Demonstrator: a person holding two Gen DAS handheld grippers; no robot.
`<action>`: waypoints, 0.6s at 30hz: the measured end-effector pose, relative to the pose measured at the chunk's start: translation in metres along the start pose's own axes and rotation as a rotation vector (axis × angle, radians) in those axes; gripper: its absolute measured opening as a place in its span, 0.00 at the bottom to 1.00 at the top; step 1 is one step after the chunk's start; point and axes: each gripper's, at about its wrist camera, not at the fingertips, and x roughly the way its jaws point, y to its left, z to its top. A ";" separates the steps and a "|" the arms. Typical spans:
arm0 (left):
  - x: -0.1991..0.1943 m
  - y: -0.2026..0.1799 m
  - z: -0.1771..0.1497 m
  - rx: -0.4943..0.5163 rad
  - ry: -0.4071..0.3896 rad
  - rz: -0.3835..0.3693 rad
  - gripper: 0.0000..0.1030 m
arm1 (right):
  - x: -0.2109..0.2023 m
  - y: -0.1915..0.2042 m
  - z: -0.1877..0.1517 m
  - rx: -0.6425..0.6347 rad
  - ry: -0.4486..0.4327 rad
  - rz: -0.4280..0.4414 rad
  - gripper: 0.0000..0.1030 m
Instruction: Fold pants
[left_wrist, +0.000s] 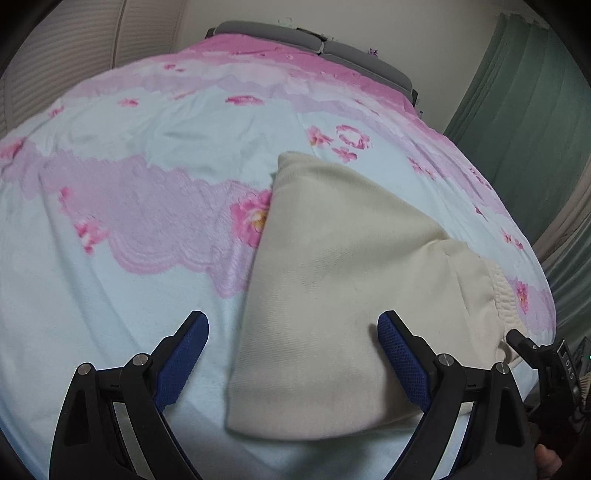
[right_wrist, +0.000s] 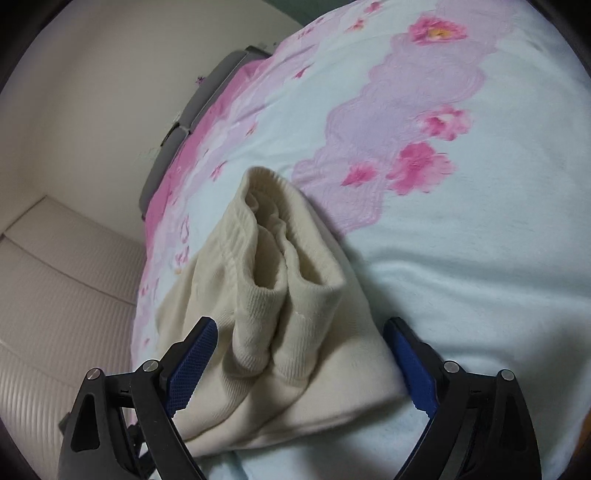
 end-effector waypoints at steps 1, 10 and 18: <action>0.004 0.000 0.000 -0.006 0.006 -0.003 0.91 | 0.004 0.000 0.002 -0.009 0.016 0.009 0.91; 0.033 -0.002 -0.004 -0.056 0.060 -0.077 0.91 | 0.028 0.002 0.004 -0.031 0.073 0.020 0.89; 0.021 -0.016 -0.005 0.006 0.008 -0.118 0.42 | 0.022 0.028 0.004 -0.103 0.061 0.051 0.40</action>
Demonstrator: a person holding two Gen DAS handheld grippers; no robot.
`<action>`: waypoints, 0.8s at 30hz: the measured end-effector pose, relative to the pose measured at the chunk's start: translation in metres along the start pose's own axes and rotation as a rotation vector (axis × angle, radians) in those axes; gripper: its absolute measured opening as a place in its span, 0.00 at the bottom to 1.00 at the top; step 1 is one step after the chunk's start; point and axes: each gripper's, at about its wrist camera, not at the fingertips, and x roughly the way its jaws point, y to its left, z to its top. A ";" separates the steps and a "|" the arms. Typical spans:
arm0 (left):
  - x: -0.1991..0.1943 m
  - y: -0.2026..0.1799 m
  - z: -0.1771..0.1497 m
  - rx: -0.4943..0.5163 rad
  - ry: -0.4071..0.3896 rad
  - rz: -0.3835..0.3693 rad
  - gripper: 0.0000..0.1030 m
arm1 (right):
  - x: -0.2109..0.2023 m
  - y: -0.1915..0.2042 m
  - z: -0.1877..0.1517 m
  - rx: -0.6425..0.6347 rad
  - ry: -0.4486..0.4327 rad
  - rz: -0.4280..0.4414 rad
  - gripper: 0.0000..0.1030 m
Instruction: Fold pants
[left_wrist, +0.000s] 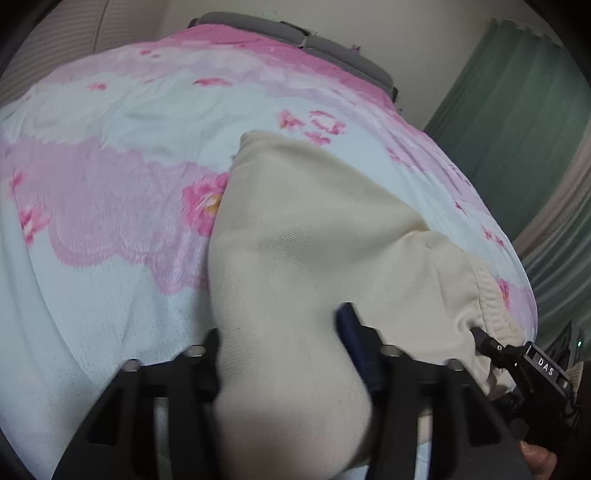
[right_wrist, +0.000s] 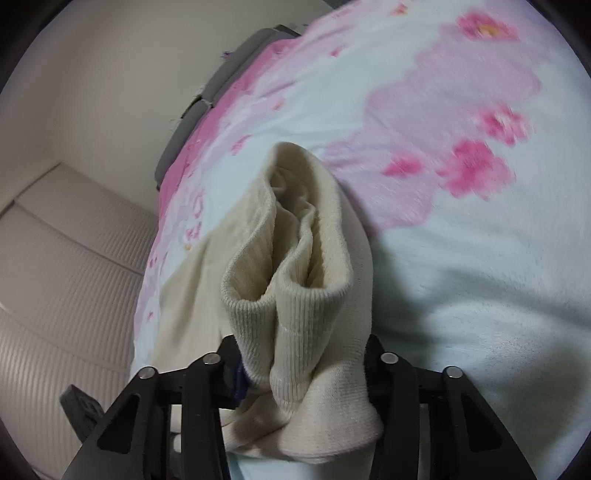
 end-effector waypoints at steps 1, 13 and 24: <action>-0.003 0.001 0.002 -0.004 -0.001 -0.010 0.37 | -0.003 0.005 0.002 -0.006 -0.004 0.011 0.39; -0.068 0.021 0.041 -0.062 -0.079 -0.082 0.29 | -0.043 0.124 0.009 -0.192 -0.065 0.145 0.37; -0.166 0.157 0.124 -0.151 -0.250 -0.017 0.29 | 0.027 0.310 -0.028 -0.375 0.006 0.328 0.37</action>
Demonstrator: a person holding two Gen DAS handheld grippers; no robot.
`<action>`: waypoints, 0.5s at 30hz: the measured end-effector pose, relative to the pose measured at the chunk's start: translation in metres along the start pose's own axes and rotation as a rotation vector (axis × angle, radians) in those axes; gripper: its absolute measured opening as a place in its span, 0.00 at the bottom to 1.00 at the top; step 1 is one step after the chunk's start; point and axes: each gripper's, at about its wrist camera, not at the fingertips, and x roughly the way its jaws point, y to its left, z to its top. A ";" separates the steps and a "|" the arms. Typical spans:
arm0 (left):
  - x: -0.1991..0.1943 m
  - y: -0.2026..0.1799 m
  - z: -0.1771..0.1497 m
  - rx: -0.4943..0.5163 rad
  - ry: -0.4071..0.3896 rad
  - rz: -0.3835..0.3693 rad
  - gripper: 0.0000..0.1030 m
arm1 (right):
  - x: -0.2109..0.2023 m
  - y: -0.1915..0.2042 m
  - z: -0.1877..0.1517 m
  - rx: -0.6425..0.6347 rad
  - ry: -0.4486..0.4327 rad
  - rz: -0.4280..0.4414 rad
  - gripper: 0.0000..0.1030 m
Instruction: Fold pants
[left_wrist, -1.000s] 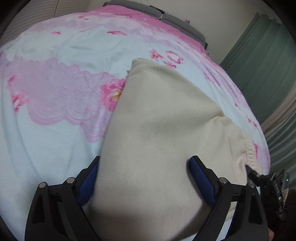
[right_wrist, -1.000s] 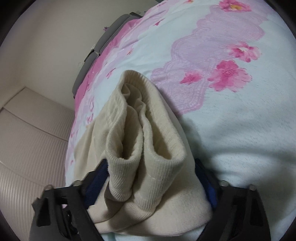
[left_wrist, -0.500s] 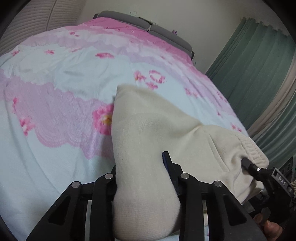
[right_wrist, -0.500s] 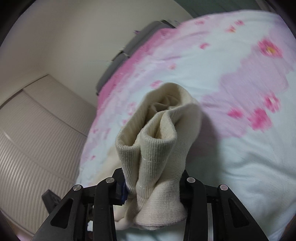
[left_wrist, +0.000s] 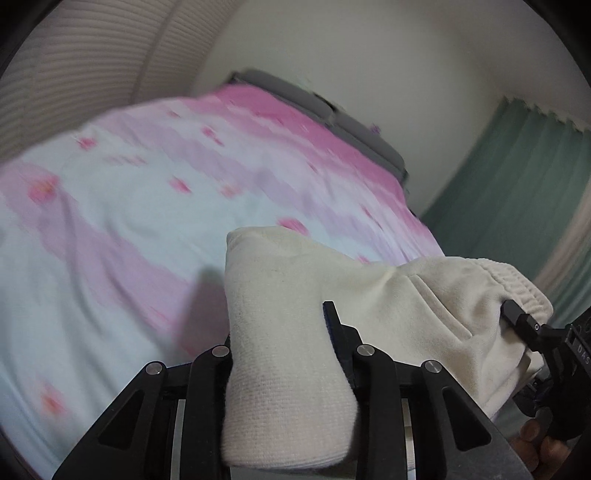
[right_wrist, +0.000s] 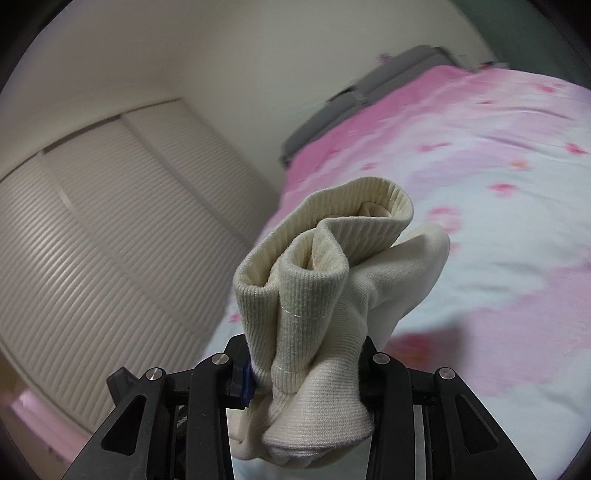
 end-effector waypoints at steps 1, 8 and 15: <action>-0.006 0.020 0.020 -0.001 -0.018 0.021 0.29 | 0.023 0.018 0.000 -0.014 0.008 0.029 0.37; -0.039 0.141 0.146 0.040 -0.177 0.193 0.29 | 0.194 0.126 -0.011 -0.035 0.056 0.202 0.37; -0.003 0.278 0.253 0.088 -0.207 0.332 0.29 | 0.370 0.197 -0.036 -0.031 0.068 0.309 0.37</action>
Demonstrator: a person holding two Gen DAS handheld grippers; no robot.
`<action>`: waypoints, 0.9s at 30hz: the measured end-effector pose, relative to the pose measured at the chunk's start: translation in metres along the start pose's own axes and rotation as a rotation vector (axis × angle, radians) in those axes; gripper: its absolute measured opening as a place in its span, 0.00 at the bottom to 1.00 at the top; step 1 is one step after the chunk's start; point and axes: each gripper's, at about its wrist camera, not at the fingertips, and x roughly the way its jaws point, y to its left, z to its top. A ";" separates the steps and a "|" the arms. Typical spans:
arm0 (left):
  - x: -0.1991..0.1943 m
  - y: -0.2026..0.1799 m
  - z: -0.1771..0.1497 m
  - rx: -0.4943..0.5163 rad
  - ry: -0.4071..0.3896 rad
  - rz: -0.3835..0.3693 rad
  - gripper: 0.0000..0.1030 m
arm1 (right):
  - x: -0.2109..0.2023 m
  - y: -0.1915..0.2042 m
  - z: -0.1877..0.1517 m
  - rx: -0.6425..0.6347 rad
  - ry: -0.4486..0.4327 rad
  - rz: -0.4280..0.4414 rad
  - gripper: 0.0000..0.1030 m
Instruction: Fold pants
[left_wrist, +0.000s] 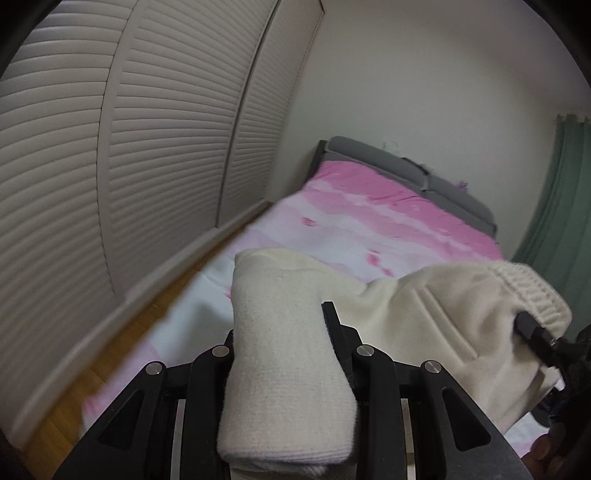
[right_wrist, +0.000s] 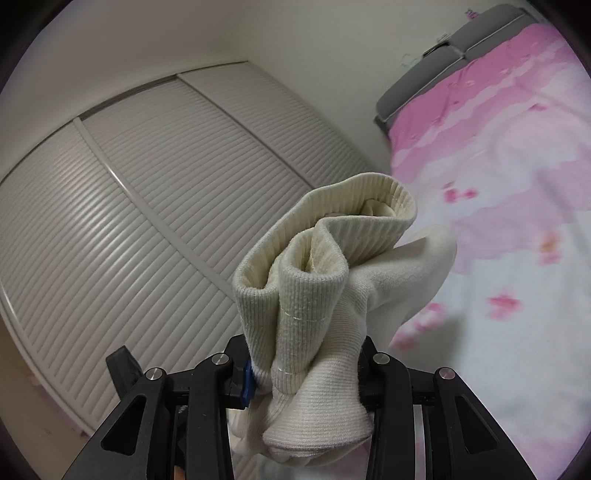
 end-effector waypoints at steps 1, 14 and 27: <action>0.010 0.010 0.002 0.010 -0.003 0.012 0.29 | 0.013 0.000 -0.007 0.000 0.004 0.005 0.37; 0.114 0.088 -0.079 0.015 0.047 0.073 0.47 | 0.092 -0.109 -0.108 0.109 0.144 -0.281 0.42; 0.044 0.059 -0.073 0.063 0.042 0.191 0.85 | 0.047 -0.070 -0.071 0.017 0.167 -0.451 0.75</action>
